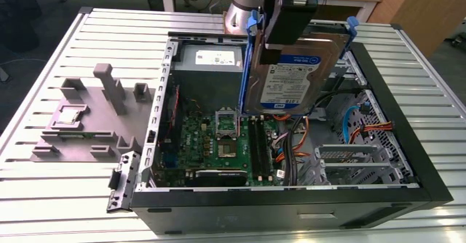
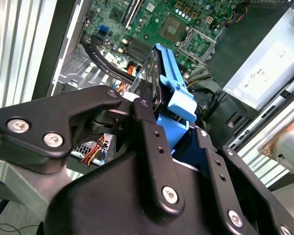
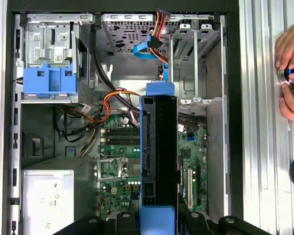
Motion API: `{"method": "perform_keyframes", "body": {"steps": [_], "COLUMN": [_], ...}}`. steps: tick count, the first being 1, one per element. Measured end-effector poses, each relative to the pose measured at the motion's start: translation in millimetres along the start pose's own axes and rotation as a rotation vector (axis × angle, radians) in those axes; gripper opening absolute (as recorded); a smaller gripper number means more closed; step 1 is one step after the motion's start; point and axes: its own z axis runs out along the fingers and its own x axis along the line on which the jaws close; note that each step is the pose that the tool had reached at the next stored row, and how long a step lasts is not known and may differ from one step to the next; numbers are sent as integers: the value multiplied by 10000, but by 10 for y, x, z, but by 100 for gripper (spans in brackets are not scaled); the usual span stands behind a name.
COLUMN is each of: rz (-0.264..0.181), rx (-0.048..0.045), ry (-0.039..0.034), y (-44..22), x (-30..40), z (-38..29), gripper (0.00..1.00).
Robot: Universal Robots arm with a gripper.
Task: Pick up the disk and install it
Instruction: 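Insert the disk into the insertion slot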
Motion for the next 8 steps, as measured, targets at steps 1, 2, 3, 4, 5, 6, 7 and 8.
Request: {"method": "perform_keyframes", "body": {"steps": [1,2,3,4,5,6,7,8], "rz": [1,1,0,0,0,0,0,0], "rx": [0,0,0,0,0,0,0,1], "ry": [0,-1,-1,-1,-1,0,-1,-1], "y": [0,0,4,6,6,6,7,6], "x": [0,1,1,1,1,0,-2,-4], "z": [0,0,0,0,0,0,-1,0], "gripper": [37,37,37,37,37,37,37,37]}}
